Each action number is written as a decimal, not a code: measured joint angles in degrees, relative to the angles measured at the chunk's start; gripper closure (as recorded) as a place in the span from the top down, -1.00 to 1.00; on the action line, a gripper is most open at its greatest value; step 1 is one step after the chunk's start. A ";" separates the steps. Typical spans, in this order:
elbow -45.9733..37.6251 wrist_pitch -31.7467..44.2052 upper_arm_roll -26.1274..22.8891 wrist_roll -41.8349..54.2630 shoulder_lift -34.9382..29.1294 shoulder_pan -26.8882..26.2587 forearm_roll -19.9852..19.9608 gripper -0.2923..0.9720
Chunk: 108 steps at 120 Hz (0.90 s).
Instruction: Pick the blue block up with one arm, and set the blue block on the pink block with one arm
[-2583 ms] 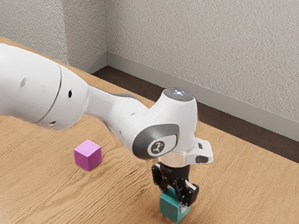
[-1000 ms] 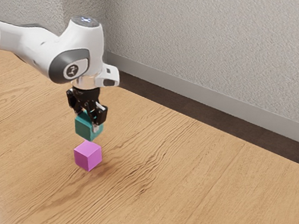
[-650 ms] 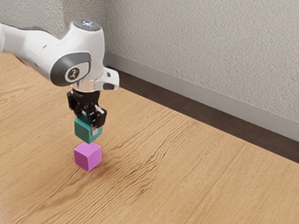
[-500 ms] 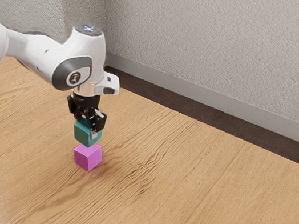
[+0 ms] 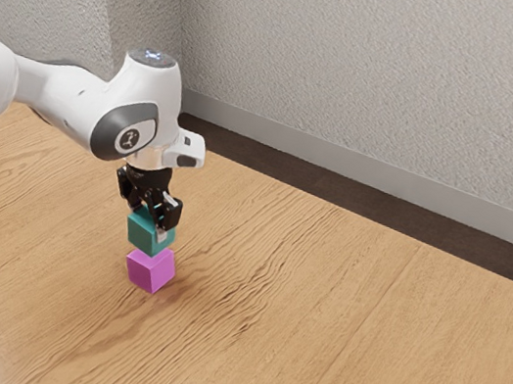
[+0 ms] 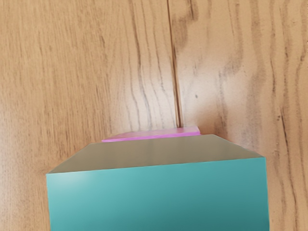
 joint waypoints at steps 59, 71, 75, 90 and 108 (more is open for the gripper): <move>-0.44 0.10 -0.01 0.94 -0.31 -0.45 -0.56 0.12; -0.44 0.04 -0.01 1.34 -0.27 -0.34 -0.88 0.26; -0.44 0.03 -0.01 1.46 -0.26 -0.34 -0.94 0.30; -0.44 0.00 -0.01 1.86 -0.43 -0.35 -1.06 0.39; -0.19 -0.19 -0.04 2.26 -2.60 -0.71 -1.11 0.45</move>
